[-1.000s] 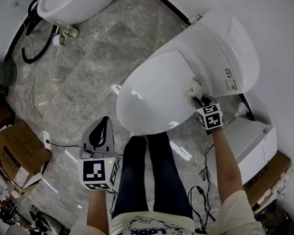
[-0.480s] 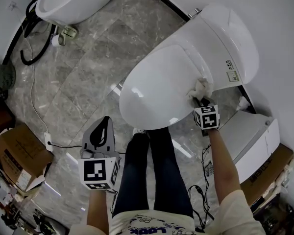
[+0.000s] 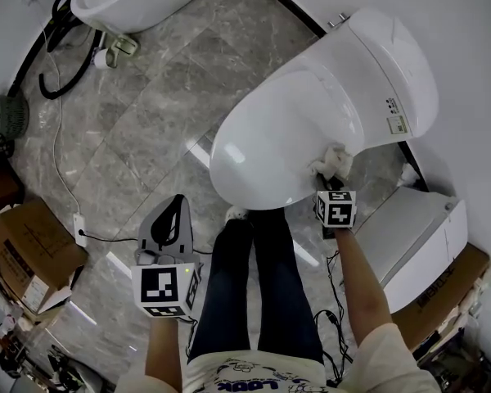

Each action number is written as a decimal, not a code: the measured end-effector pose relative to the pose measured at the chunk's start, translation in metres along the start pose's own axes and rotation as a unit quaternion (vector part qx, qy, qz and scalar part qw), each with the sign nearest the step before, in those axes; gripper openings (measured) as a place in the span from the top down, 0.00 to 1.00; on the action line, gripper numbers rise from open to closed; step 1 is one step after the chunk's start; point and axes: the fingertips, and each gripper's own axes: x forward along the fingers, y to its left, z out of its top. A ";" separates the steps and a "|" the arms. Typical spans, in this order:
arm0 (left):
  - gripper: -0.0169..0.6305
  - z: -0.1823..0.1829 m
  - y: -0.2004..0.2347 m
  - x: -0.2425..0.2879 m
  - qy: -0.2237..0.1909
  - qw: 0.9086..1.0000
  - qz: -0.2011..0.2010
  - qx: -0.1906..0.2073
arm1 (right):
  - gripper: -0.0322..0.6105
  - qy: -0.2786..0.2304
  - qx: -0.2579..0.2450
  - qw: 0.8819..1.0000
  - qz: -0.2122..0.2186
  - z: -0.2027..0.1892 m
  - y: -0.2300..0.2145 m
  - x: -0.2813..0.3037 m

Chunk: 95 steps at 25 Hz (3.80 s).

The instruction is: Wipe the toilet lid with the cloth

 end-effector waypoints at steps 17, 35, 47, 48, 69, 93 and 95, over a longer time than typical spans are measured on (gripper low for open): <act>0.96 -0.032 0.024 -0.047 -0.009 0.999 0.034 -0.024 | 0.86 -0.018 0.015 1.000 0.008 -0.026 0.096 -0.004; 0.96 -0.062 0.053 -0.082 -0.011 0.995 0.077 -0.056 | 0.86 -0.012 -0.103 0.992 0.075 -0.028 0.215 -0.001; 0.96 -0.069 0.061 -0.092 -0.010 0.993 0.096 -0.064 | 0.86 0.001 -0.161 0.979 0.123 -0.023 0.264 0.005; 0.96 -0.069 0.061 -0.093 -0.011 0.993 0.097 -0.065 | 0.86 0.003 -0.164 0.978 0.125 -0.023 0.264 0.004; 0.96 0.125 0.039 -0.143 -0.151 0.985 0.077 -0.031 | 0.86 -0.199 -0.056 0.977 0.058 0.162 0.198 -0.187; 0.96 0.364 -0.009 -0.238 -0.351 0.932 0.086 0.026 | 0.86 -0.498 -0.034 0.867 0.016 0.389 0.113 -0.498; 0.96 0.369 -0.010 -0.241 -0.356 0.930 0.088 0.025 | 0.86 -0.511 -0.030 0.859 0.014 0.392 0.108 -0.512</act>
